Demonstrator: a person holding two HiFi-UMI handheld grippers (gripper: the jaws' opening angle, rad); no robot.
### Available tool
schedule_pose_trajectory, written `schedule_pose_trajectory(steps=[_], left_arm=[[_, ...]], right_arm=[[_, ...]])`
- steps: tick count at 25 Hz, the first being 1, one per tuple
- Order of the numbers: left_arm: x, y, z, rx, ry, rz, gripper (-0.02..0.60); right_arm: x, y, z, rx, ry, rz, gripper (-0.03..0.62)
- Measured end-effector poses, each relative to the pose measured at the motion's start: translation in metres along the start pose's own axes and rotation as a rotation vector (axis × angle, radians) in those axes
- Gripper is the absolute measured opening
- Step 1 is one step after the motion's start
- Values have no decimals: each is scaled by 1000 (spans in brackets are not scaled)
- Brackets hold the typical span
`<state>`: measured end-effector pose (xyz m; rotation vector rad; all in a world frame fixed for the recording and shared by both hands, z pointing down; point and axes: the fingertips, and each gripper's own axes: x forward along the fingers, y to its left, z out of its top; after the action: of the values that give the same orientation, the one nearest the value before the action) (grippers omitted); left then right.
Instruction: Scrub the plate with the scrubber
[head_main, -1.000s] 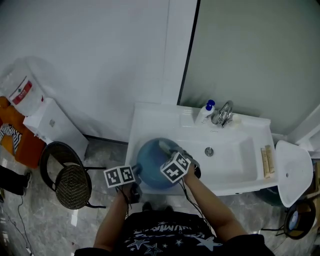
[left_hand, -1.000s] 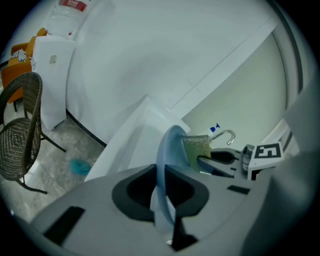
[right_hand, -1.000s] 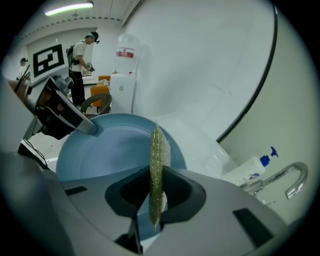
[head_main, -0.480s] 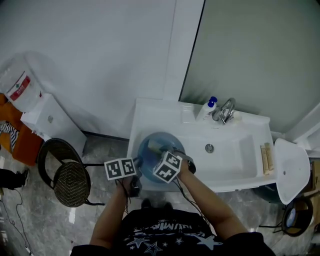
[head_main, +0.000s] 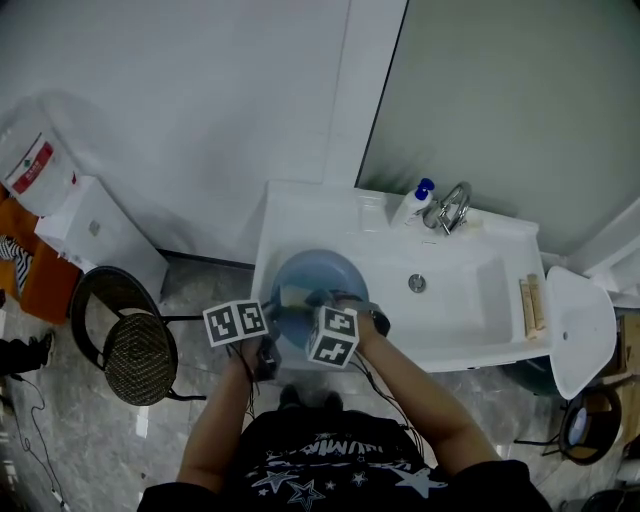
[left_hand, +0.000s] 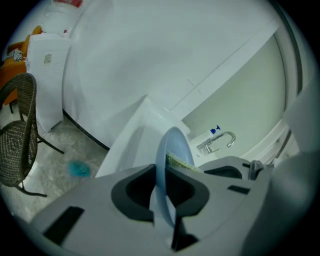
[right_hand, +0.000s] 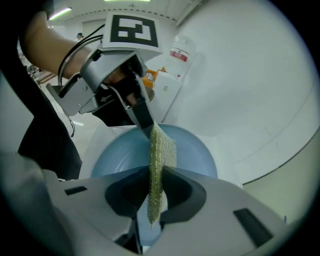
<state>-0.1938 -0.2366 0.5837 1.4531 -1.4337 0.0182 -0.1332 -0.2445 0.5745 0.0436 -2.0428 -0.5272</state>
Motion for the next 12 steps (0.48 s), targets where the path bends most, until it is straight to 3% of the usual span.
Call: schedule_pose_trajectory(steps=[5, 12], left_arm=[[-2, 5, 3, -30, -17, 3, 41], [-8, 6, 10, -63, -49, 3, 41]], right_arm=[[-3, 15, -1, -116, -24, 34, 72], [-9, 29, 2, -302, -70, 20, 72]])
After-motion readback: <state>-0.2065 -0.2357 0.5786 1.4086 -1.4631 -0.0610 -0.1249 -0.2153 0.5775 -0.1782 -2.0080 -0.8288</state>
